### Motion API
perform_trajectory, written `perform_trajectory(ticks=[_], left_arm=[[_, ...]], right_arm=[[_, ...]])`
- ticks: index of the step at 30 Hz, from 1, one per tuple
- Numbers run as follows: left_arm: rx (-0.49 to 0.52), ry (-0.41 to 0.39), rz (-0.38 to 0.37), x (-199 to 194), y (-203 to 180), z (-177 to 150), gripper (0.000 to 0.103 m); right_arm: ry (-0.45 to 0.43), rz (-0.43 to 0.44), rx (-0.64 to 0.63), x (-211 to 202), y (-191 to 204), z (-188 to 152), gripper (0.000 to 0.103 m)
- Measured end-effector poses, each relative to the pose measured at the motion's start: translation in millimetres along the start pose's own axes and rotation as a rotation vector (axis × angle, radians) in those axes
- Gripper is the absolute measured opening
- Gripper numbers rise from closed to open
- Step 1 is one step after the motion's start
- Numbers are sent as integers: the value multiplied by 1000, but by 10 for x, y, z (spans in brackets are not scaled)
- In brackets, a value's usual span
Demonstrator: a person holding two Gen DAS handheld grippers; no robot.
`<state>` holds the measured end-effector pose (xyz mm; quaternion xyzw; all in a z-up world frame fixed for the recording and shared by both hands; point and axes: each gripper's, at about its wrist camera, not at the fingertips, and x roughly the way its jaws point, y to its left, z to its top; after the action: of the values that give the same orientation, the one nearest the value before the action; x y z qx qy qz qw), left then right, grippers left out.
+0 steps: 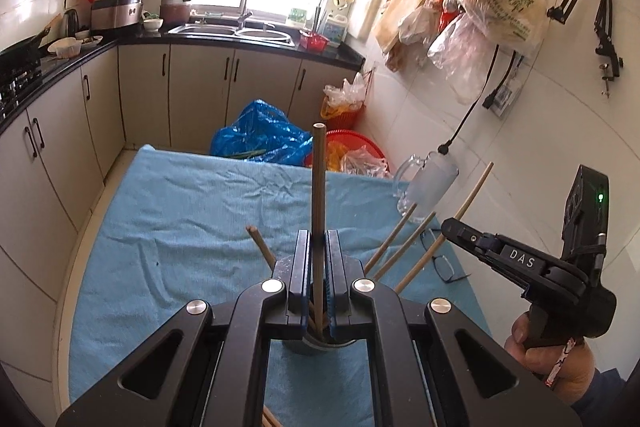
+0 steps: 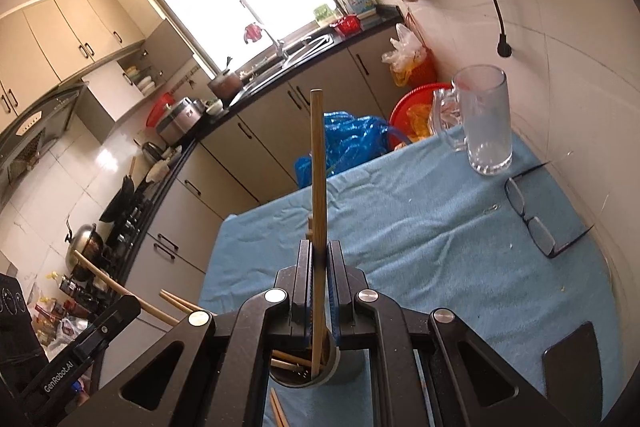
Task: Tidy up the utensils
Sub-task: 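Lower both chopsticks into the black holder and open both tools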
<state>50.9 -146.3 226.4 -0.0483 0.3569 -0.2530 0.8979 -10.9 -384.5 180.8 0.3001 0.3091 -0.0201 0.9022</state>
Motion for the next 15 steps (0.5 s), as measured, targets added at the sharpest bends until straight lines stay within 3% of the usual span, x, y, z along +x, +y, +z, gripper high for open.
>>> perform_trajectory(ticks=[15], left_arm=[[16, 66, 30, 198, 66, -199, 6]], right_arm=[[115, 7, -10, 320, -38, -262, 7]])
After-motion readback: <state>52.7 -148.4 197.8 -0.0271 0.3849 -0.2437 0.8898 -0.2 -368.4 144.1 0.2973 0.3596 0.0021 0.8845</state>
